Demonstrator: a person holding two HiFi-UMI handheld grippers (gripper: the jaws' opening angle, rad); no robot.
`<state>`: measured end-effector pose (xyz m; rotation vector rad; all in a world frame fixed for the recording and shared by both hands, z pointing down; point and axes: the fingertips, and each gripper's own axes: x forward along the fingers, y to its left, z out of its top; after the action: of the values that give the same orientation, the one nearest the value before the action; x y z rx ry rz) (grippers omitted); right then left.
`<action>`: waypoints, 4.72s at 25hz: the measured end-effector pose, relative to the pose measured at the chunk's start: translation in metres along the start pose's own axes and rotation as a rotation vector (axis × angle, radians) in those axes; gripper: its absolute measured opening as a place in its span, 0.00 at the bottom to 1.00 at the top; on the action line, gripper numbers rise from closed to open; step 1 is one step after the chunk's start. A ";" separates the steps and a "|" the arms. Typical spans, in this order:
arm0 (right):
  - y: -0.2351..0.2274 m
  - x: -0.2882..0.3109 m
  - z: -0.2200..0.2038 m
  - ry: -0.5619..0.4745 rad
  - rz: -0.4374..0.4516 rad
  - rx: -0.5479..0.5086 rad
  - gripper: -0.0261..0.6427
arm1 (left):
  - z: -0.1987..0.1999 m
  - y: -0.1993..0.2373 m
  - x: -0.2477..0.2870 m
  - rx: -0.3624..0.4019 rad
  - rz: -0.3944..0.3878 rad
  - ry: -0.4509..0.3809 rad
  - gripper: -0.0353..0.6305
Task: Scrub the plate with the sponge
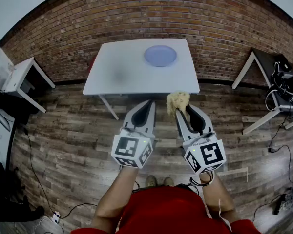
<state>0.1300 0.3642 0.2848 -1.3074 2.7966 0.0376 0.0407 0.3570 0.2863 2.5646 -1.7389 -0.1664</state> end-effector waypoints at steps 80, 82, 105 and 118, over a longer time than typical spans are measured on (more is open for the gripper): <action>-0.258 0.439 -0.071 0.102 -0.137 -0.040 0.22 | -0.055 0.335 0.418 0.040 0.069 0.068 0.08; -0.271 0.451 -0.074 0.106 -0.128 -0.036 0.22 | -0.060 0.340 0.433 0.037 0.082 0.077 0.08; -0.323 0.560 -0.125 0.240 -0.131 -0.009 0.22 | -0.154 0.404 0.522 -0.075 0.135 0.395 0.08; -0.320 0.593 -0.223 0.520 -0.161 0.058 0.22 | -0.268 0.417 0.514 -0.252 0.109 0.794 0.35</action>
<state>-0.0134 -0.3054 0.4725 -1.7335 3.0422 -0.4505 -0.1267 -0.2830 0.5566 1.9368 -1.4107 0.5268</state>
